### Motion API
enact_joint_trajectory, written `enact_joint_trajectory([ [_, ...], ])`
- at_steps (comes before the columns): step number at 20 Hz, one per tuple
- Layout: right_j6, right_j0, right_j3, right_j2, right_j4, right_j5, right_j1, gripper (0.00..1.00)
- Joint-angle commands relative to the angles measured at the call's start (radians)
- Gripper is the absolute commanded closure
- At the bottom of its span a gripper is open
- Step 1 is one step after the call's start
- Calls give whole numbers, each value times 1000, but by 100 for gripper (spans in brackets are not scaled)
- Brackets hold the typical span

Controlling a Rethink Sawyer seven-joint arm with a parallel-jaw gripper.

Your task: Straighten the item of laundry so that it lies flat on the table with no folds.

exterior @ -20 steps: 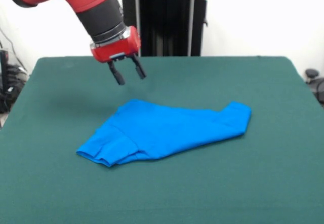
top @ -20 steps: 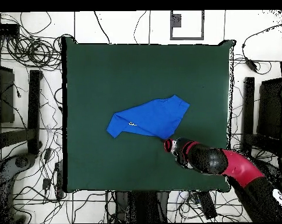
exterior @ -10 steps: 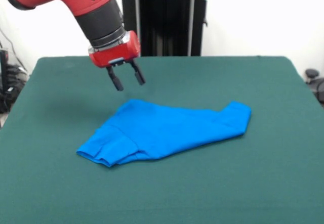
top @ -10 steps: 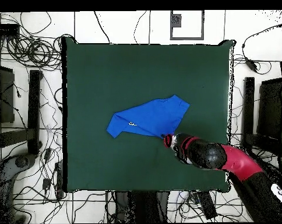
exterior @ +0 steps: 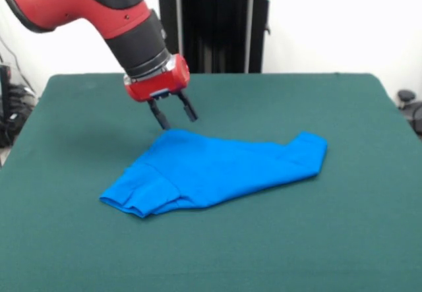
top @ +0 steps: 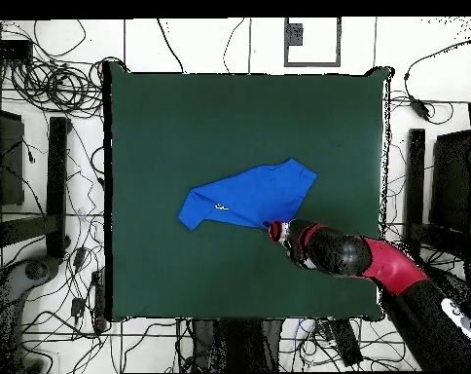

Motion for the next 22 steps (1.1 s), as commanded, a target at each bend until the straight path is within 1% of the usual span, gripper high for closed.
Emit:
enact_joint_trajectory([
  [1, -92, 29, -104, 56, -59, -31, 82, 0],
  [6, -125, 12, -128, 66, -69, -23, 121, 0],
  [8, -139, 7, -144, 71, -67, 0, 133, 0],
  [16, -172, -10, -171, 89, -63, 52, 141, 0],
  [22, -169, -11, -174, 94, -60, 82, 118, 0],
])
